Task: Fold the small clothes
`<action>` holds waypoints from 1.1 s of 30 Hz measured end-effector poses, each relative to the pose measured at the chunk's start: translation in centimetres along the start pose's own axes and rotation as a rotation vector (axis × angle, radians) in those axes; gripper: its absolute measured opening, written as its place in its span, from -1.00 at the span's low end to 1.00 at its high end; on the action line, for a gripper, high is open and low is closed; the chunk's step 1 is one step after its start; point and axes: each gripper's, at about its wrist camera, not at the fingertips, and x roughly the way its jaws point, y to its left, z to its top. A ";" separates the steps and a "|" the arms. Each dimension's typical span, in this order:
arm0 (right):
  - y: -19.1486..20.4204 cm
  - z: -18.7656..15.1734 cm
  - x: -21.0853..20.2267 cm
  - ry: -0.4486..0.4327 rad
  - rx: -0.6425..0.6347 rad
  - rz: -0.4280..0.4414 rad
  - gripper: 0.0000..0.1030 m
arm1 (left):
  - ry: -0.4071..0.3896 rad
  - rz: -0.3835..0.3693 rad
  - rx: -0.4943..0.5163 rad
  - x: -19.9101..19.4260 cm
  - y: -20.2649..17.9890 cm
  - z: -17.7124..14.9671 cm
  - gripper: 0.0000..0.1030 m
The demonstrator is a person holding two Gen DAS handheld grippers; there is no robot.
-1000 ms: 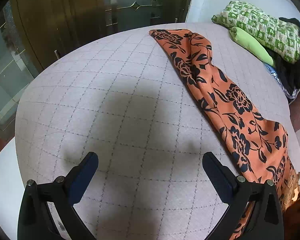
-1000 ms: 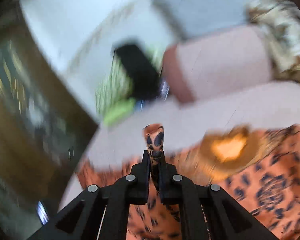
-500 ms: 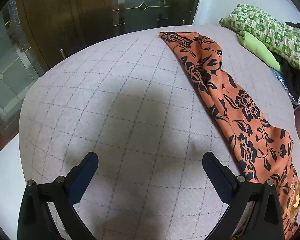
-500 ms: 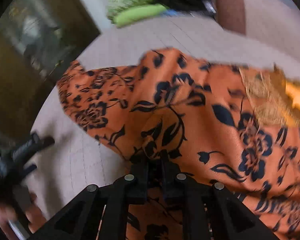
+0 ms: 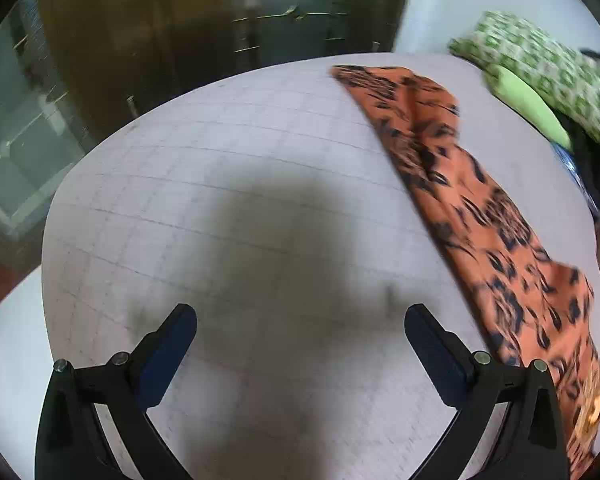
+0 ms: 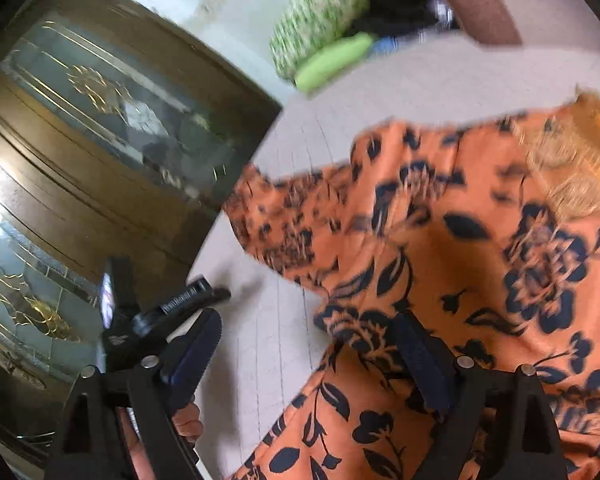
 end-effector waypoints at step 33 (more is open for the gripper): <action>-11.3 -4.0 -4.8 -0.090 0.113 0.081 -0.06 | -0.103 -0.365 0.146 7.3 -6.9 11.8 -0.88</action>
